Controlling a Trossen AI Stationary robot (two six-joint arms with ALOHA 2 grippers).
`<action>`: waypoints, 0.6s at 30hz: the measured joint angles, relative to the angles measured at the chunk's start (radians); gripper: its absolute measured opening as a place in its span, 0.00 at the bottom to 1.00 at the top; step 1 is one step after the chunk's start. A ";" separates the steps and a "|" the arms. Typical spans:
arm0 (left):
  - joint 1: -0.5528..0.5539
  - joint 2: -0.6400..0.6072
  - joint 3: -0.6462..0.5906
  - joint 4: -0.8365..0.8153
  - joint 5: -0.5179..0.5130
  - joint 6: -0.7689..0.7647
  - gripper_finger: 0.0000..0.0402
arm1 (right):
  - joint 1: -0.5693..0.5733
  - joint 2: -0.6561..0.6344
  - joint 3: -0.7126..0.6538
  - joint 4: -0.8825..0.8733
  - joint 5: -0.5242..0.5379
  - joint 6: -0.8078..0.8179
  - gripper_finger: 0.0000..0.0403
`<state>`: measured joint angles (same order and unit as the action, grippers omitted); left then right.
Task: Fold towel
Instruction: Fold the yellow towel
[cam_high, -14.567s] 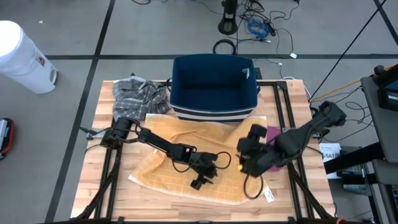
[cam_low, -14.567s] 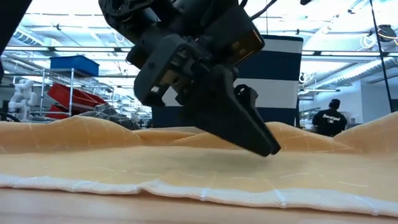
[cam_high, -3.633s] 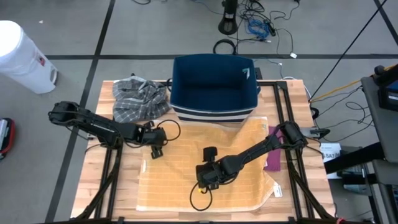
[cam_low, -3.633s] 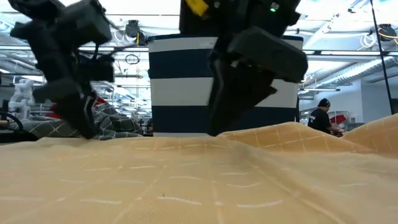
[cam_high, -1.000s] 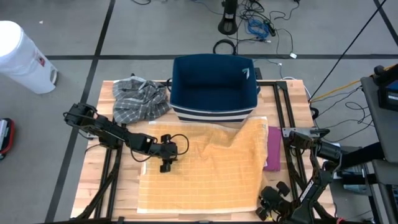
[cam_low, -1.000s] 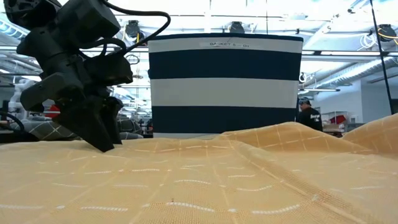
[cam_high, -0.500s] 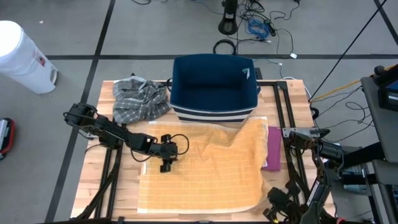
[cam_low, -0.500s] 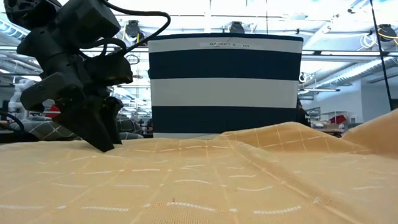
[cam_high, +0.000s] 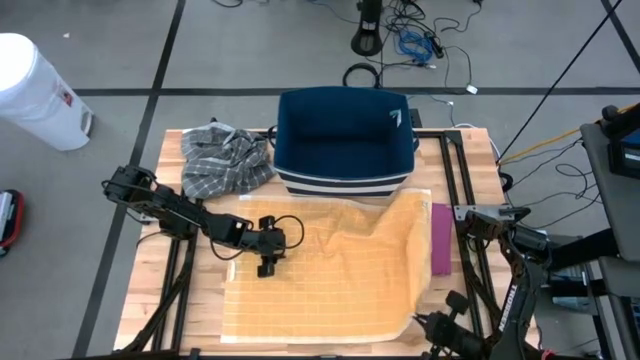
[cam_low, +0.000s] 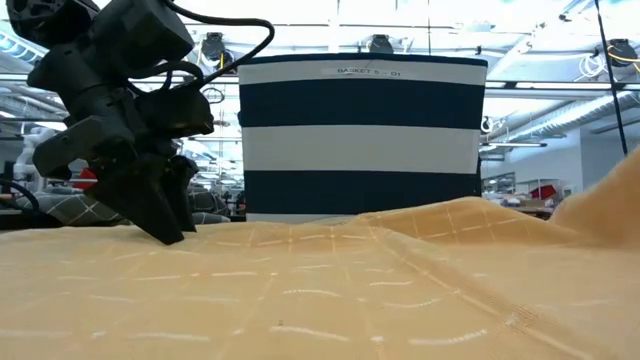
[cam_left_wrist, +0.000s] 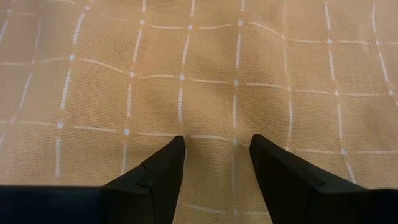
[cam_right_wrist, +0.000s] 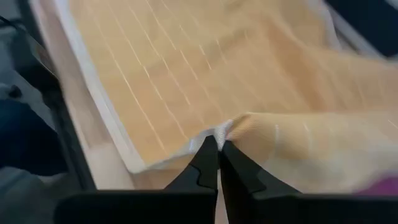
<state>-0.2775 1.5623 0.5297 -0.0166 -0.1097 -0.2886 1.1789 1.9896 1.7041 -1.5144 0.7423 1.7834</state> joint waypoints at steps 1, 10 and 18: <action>0.000 -0.001 0.000 0.000 0.000 0.000 0.49 | -0.009 0.000 0.012 0.006 0.015 -0.031 0.00; -0.002 -0.089 0.060 -0.046 0.024 0.064 0.49 | -0.124 -0.001 0.033 0.111 0.027 -0.370 0.00; -0.002 -0.120 0.114 -0.019 0.009 0.134 0.51 | -0.197 -0.001 0.033 0.187 0.071 -0.618 0.00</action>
<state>-0.2790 1.4425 0.6437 -0.0359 -0.1004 -0.1550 0.9823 1.9884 1.7374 -1.3270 0.8136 1.1652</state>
